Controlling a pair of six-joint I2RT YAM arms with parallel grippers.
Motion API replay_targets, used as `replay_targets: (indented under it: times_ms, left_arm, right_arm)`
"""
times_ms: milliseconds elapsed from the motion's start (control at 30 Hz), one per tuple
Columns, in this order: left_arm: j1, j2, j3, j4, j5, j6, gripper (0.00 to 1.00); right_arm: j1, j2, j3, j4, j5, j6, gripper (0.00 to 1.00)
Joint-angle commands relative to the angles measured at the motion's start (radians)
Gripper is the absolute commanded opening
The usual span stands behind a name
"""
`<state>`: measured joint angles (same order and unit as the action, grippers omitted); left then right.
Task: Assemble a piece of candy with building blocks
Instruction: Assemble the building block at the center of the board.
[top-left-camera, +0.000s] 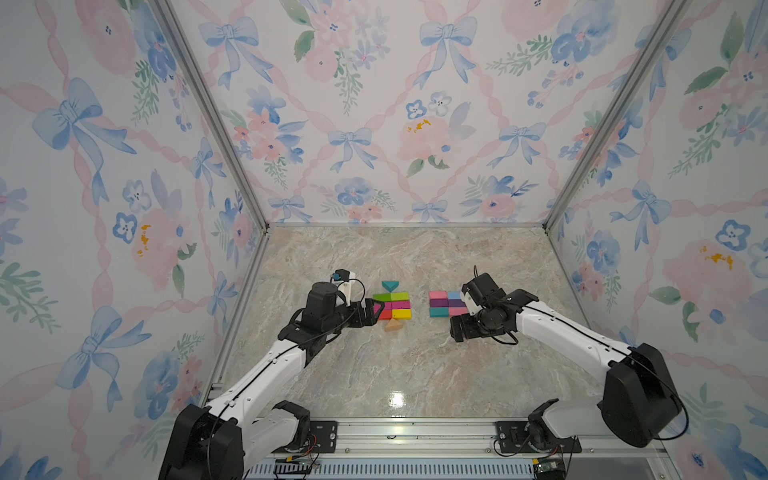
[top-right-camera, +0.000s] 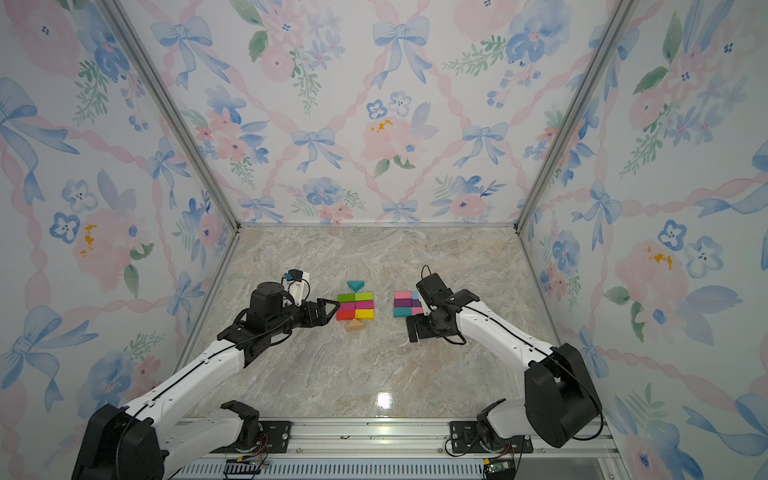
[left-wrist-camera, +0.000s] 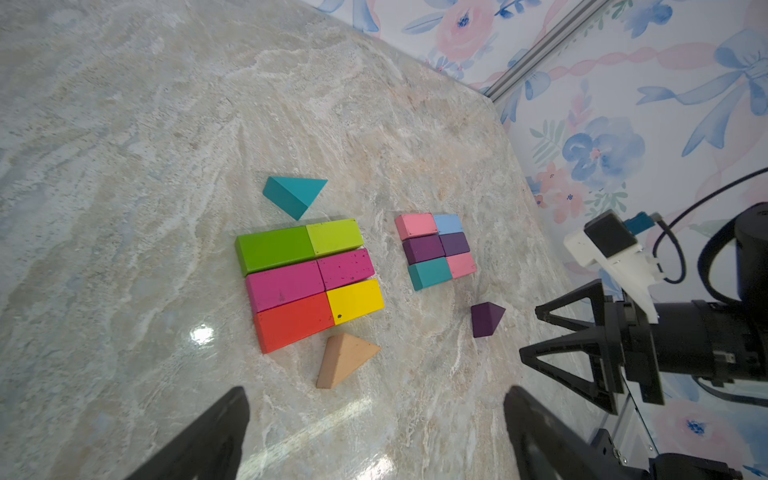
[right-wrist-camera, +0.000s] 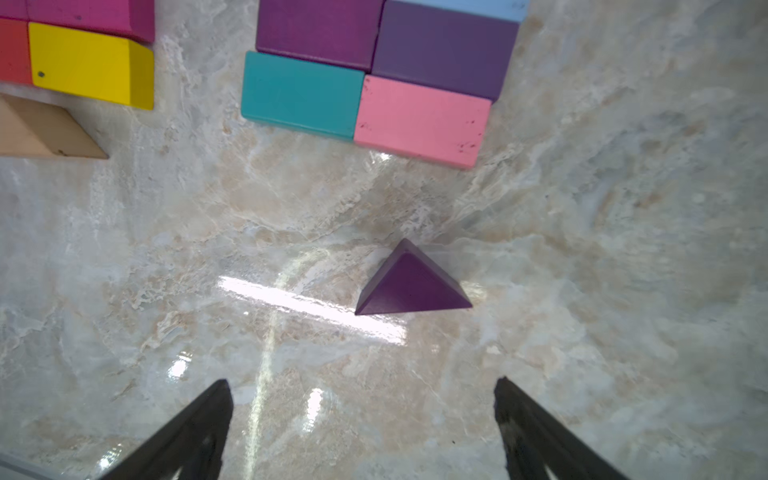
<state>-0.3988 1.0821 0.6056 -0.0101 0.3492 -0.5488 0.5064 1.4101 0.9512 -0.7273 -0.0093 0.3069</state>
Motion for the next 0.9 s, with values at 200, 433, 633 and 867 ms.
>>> replay_targets:
  times_ms: [200,433,633,867]
  left_arm:
    - [-0.214,0.081,0.071,-0.021,-0.035,0.023,0.98]
    - [-0.232,0.082,0.107,-0.021,-0.012,0.033,0.98]
    - [-0.232,0.090,0.108,-0.022,-0.009,0.035,0.98]
    - [-0.232,0.104,0.116,-0.021,-0.015,0.033,0.98]
  right_arm:
    - [-0.026,0.128,-0.009,0.063,0.022,-0.019,0.99]
    - [-0.033,0.231,0.035,0.068,0.020,-0.077,0.95]
    - [-0.035,0.294,0.074,0.050,0.029,-0.123,0.92]
    - [-0.033,0.316,0.097,0.031,0.031,-0.148,0.81]
